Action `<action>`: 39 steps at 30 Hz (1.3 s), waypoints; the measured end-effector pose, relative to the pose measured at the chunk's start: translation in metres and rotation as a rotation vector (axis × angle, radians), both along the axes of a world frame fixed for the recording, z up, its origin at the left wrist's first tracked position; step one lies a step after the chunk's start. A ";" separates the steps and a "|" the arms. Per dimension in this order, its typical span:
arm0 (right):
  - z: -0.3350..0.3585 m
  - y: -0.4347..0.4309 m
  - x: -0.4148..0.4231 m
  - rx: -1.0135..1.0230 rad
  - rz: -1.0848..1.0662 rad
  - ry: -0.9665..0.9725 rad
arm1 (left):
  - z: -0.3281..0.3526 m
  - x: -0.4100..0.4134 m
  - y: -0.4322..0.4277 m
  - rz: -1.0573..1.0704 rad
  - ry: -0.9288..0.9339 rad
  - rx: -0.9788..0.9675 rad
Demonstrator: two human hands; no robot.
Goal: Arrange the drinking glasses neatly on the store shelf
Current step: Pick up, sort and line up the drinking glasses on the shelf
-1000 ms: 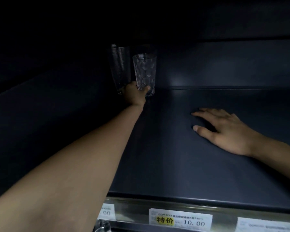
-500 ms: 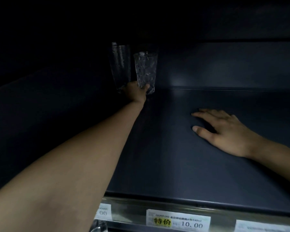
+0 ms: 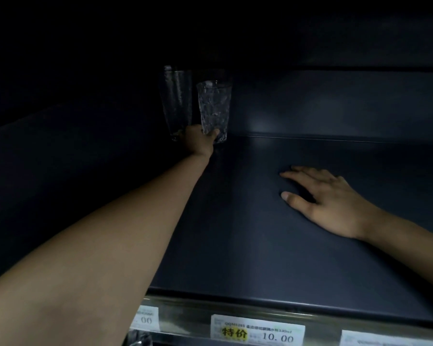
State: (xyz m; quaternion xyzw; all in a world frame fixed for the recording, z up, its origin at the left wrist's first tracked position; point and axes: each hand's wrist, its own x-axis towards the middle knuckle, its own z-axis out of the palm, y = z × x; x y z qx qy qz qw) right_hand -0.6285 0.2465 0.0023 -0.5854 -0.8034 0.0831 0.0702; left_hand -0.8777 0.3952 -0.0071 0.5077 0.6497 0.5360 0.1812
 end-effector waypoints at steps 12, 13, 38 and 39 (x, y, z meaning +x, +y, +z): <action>-0.001 0.000 0.000 0.014 0.016 0.012 | 0.007 0.005 -0.042 0.169 0.207 -0.081; -0.001 0.001 0.000 0.014 0.017 0.015 | 0.008 0.005 -0.049 0.178 0.232 -0.090; 0.066 -0.253 0.130 0.198 -0.489 0.639 | 0.061 0.097 -0.308 -0.641 -0.306 -0.065; 0.062 -0.278 0.134 0.211 -0.553 0.653 | 0.063 0.109 -0.316 -0.696 -0.311 -0.057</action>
